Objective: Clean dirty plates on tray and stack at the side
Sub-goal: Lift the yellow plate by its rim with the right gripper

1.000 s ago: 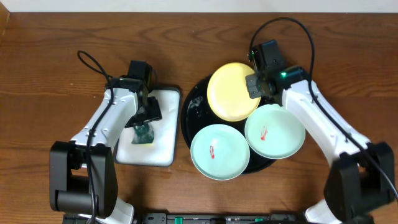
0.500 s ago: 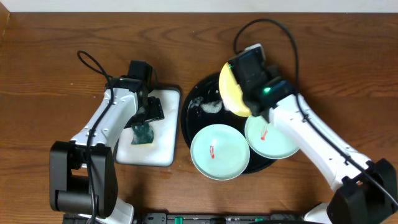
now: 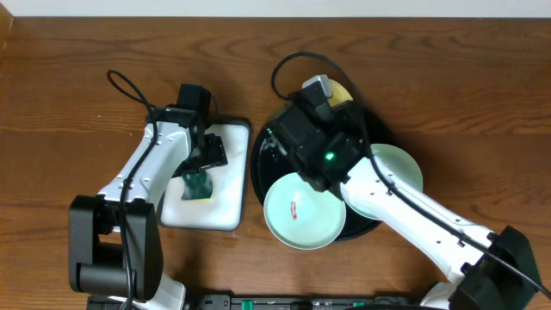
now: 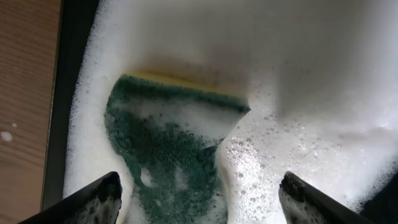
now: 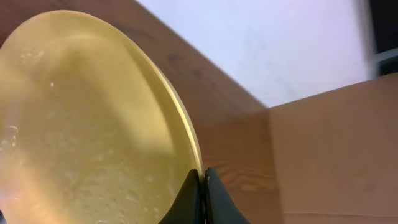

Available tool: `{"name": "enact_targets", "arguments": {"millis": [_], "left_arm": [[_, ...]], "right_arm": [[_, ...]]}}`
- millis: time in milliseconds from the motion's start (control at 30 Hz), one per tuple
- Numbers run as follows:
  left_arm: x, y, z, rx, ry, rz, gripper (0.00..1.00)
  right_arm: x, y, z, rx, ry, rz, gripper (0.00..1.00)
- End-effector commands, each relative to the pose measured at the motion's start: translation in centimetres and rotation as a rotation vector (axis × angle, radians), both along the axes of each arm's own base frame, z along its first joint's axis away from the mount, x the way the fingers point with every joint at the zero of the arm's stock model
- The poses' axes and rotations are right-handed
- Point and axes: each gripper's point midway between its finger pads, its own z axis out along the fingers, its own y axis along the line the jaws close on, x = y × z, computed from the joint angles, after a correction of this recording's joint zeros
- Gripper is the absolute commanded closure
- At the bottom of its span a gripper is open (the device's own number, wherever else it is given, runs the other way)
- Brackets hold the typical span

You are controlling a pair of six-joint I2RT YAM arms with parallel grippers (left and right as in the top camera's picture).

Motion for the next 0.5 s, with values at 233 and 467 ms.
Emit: {"name": "enact_targets", "arguments": {"millis": [233,467], "left_arm": [[0.01,0.03,0.16,-0.001,0.001,-0.007,0.18],[0.02,0.04,0.16,-0.001,0.001,-0.007,0.18]], "right_arm": [[-1.34,0.43,3.20,-0.153,-0.080,0.014,0.99],[-1.34,0.43,3.20,-0.153,-0.080,0.014,0.99]]}}
